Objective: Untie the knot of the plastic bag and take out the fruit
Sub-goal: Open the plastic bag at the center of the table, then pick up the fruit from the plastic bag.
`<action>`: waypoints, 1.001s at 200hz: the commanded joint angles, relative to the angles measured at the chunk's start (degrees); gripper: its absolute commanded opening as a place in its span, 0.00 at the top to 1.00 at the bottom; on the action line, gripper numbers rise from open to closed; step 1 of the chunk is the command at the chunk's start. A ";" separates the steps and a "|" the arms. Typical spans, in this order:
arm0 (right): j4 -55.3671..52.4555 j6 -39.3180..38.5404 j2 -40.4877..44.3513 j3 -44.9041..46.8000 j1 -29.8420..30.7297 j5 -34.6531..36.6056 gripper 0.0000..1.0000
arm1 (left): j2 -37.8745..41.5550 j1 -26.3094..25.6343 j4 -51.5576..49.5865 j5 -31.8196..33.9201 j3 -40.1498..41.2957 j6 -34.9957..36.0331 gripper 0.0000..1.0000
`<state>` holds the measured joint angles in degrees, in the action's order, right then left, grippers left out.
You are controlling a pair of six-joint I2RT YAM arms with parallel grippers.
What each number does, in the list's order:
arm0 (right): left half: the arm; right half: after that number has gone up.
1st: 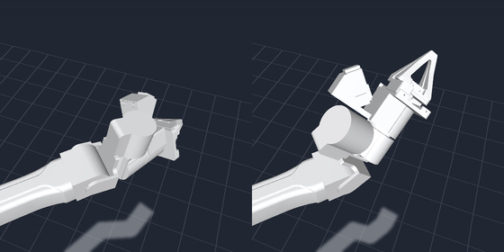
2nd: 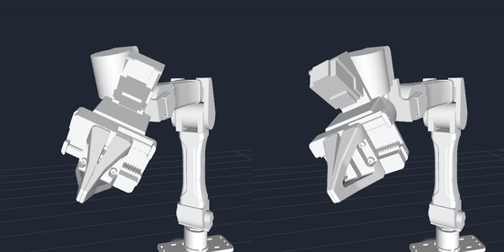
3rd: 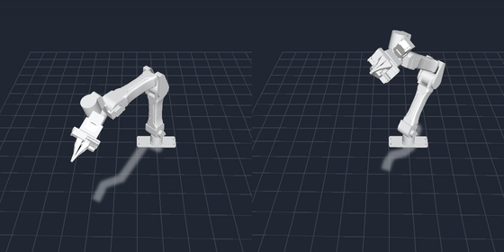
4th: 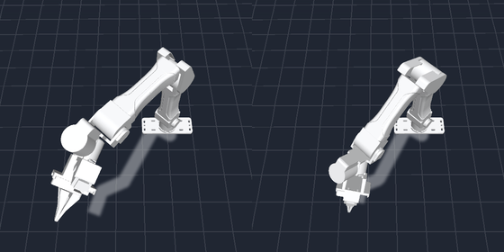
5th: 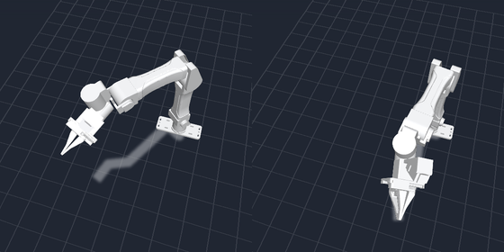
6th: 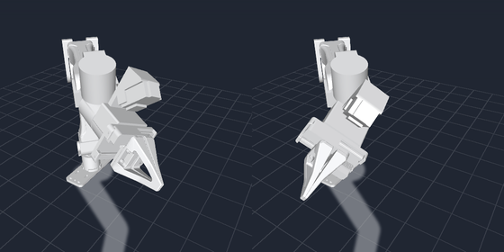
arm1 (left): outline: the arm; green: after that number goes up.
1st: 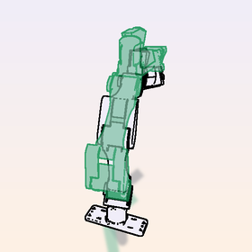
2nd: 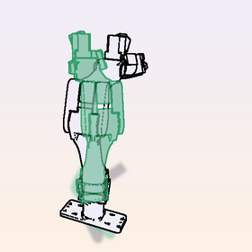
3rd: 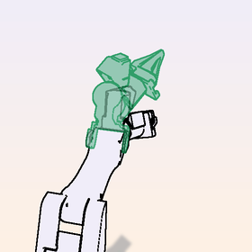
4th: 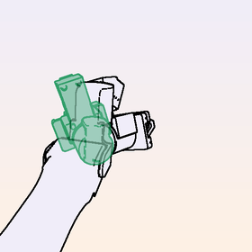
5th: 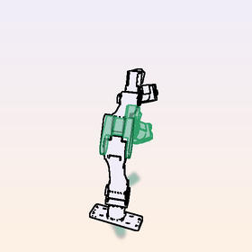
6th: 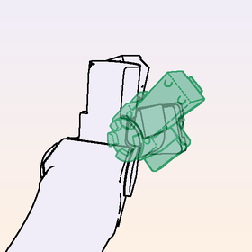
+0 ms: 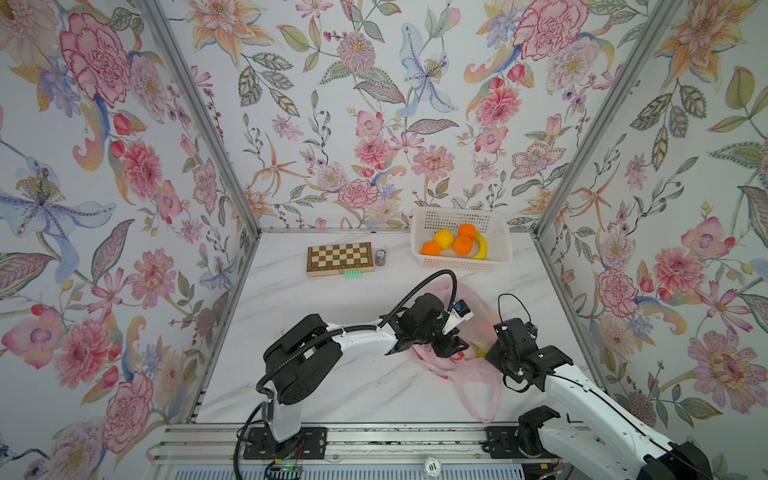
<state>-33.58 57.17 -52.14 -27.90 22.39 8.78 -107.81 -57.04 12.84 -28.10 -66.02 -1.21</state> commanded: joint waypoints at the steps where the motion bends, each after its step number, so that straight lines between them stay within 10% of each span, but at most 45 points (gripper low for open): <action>1: 9.52 -2.70 -0.61 -1.55 -0.24 -7.53 0.98 | 1.06 -0.45 5.49 0.97 1.68 -0.99 0.42; 78: 2.30 -1.47 -0.20 -8.79 0.76 -0.17 0.92 | -2.57 0.69 4.76 10.16 -1.77 -5.13 0.52; 111: 6.37 -2.89 -0.70 -6.44 1.22 -7.51 0.93 | -7.00 1.69 1.25 9.03 -7.66 -9.21 0.52; 200: 0.56 0.38 1.68 -4.76 3.99 -3.41 0.92 | -15.52 1.67 -5.49 5.78 -14.80 -8.89 0.19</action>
<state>-29.93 56.25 -52.07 -33.67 26.09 3.33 -120.95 -55.77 11.49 -21.17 -78.08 -10.39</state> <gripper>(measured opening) 0.075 0.807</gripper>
